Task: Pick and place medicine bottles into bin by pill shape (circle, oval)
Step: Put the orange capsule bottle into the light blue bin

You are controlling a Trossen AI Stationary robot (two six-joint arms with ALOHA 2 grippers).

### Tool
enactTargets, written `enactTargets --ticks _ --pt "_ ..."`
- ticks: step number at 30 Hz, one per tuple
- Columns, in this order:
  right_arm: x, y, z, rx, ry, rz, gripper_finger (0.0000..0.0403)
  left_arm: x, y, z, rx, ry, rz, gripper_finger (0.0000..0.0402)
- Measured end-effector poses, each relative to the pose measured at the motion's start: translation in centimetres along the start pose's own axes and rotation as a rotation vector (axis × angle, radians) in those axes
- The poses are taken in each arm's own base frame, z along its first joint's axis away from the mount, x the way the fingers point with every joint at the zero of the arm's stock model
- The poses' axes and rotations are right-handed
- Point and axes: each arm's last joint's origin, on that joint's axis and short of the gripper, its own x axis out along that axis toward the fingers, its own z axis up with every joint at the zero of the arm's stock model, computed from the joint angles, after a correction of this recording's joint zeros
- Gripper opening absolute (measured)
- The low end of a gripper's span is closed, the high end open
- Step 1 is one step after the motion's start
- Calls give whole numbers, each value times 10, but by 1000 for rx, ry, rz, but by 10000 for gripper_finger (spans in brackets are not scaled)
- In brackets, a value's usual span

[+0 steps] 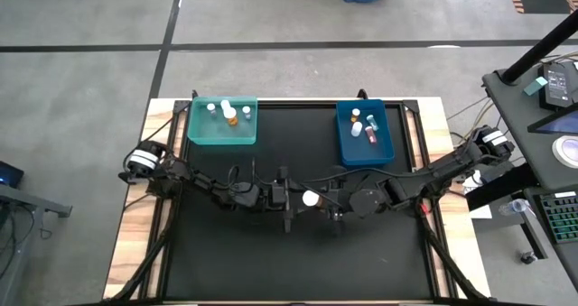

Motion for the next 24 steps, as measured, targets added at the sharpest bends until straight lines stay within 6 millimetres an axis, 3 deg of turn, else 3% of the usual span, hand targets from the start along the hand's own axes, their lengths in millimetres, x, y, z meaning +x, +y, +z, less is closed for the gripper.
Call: enactTargets --ticks 7,12,18,24 --pt "-1 -3 1 14 3 -4 238 -1 2 0 0 3 42 192" --pt "-19 -13 -3 82 88 -49 273 -12 13 -2 -3 91 171 194" --pt "-36 -26 -10 194 121 -194 269 -31 36 14 56 231 428 196" --pt "-37 -27 -17 188 130 -218 260 -67 80 39 108 341 719 197"
